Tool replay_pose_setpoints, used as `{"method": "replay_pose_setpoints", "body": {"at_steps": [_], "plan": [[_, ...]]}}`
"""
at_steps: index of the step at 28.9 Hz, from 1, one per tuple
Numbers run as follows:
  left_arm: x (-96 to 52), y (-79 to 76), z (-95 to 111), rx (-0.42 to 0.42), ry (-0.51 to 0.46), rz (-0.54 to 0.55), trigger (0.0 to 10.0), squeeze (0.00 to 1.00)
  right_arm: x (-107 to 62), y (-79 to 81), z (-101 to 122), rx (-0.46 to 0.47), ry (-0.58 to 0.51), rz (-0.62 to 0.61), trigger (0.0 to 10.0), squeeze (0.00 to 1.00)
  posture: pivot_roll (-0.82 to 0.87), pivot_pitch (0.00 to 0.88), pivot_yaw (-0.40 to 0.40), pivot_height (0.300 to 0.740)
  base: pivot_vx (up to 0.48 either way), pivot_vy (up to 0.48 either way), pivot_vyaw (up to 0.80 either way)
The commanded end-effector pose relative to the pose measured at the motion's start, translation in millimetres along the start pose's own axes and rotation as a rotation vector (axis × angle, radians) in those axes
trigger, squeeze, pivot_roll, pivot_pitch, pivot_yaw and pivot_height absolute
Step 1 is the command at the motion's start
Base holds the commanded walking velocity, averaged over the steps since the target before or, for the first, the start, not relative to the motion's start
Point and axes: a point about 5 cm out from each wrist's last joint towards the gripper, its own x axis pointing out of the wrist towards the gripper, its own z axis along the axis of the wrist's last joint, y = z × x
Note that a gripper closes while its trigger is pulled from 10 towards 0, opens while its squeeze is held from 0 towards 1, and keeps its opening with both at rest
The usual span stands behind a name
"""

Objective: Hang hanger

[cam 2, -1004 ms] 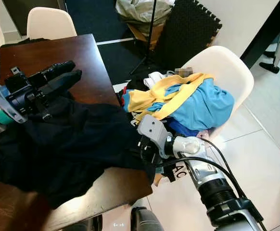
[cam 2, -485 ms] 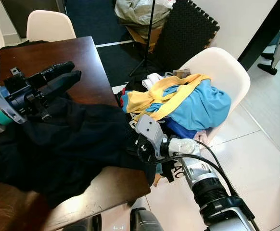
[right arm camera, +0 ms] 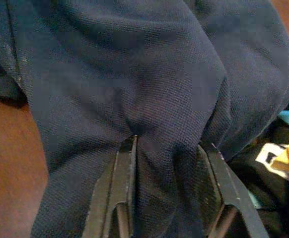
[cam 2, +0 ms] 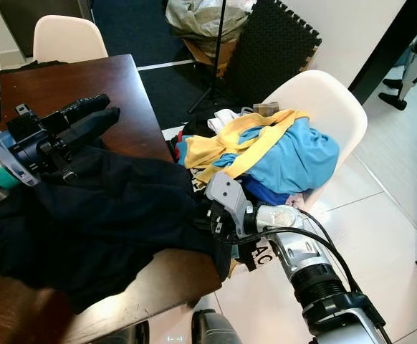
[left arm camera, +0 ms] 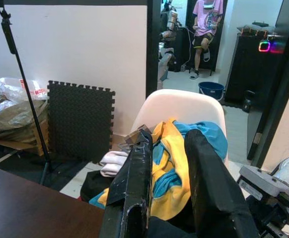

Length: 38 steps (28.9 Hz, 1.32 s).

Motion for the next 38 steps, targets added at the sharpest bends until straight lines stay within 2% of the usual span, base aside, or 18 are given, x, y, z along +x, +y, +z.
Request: {"method": "replay_pose_setpoints", "body": {"at_steps": [1,3,5,8,10,18,20,21,22,23,26,27,29,32,34,35,38], "plan": [[-1.2,-0.3,-4,-0.003,0.018,0.004,10.0,0.00,8.9,16.1,-14,0.070,0.031,0.085,0.0,0.00,0.03,0.105,0.045,0.740,0.000,0.000,0.00],[-1.0,-0.3,-4,-0.003,0.018,0.005,10.0,0.00,10.2,14.7,-8,0.077,-0.012,0.075,0.0,0.00,0.03,0.105,0.045,0.740,0.000,0.000,0.00],[-0.3,-0.4,-4,-0.004,0.019,0.005,10.0,0.00,13.3,15.0,8,0.109,-0.110,0.083,0.0,0.00,0.03,0.103,0.045,0.740,0.000,0.000,0.00],[-0.2,-0.4,-4,-0.004,0.019,0.004,10.0,0.00,14.3,15.7,13,0.122,-0.144,0.091,0.0,0.00,0.03,0.103,0.045,0.740,0.000,0.000,0.00],[0.2,-0.4,-4,-0.003,0.018,0.005,10.0,0.00,19.5,20.2,26,0.138,-0.214,0.113,0.0,0.00,0.03,0.101,0.043,0.740,0.000,0.000,0.00],[1.3,-0.7,-3,-0.001,0.011,0.007,10.0,0.00,33.6,31.5,49,0.131,-0.314,0.136,0.0,0.00,0.04,0.098,0.042,0.740,0.000,0.000,0.00],[2.4,0.1,2,-0.004,-0.014,0.011,10.0,0.00,38.0,34.0,66,0.121,-0.373,0.137,0.0,0.00,0.04,0.096,0.043,0.740,0.000,0.000,0.00],[2.4,0.1,2,-0.004,-0.014,0.011,10.0,0.00,38.0,34.0,66,0.121,-0.373,0.137,0.0,0.00,0.04,0.096,0.043,0.740,0.000,0.000,0.00],[3.3,1.6,6,-0.006,-0.040,0.022,10.0,0.00,41.2,36.7,82,0.126,-0.434,0.147,0.0,0.00,0.03,0.095,0.043,0.740,0.000,0.000,0.00],[3.3,1.6,6,-0.006,-0.040,0.022,10.0,0.00,41.2,36.7,82,0.126,-0.434,0.147,0.0,0.00,0.03,0.095,0.043,0.740,0.000,0.000,0.00],[6.4,9.3,20,-0.025,-0.135,0.077,10.0,0.00,51.1,54.7,130,0.131,-0.606,0.234,0.0,0.00,0.03,0.094,0.045,0.740,0.000,0.000,0.00],[6.4,9.3,20,-0.025,-0.135,0.077,10.0,0.00,51.1,54.7,130,0.131,-0.606,0.234,0.0,0.00,0.03,0.094,0.045,0.740,0.000,0.000,0.00],[7.1,12.0,27,-0.035,-0.176,0.095,10.0,0.00,57.0,66.3,149,0.137,-0.660,0.278,0.0,0.00,0.03,0.094,0.044,0.740,0.000,0.000,0.00],[7.1,12.0,27,-0.035,-0.176,0.095,10.0,0.00,57.0,66.3,149,0.137,-0.660,0.278,0.0,0.00,0.03,0.094,0.044,0.740,0.000,0.000,0.00],[7.0,13.0,31,-0.039,-0.198,0.102,10.0,0.00,61.3,71.3,157,0.150,-0.688,0.294,0.0,0.00,0.03,0.093,0.042,0.740,0.000,0.000,0.00],[7.0,13.6,35,-0.045,-0.220,0.107,10.0,0.00,66.4,76.8,166,0.180,-0.713,0.317,0.7,0.00,0.03,0.093,0.040,0.740,0.000,0.000,0.00],[7.0,13.6,35,-0.045,-0.220,0.107,10.0,0.00,66.4,76.8,166,0.180,-0.713,0.317,0.7,0.00,0.03,0.093,0.040,0.740,0.000,0.000,0.00]]}}
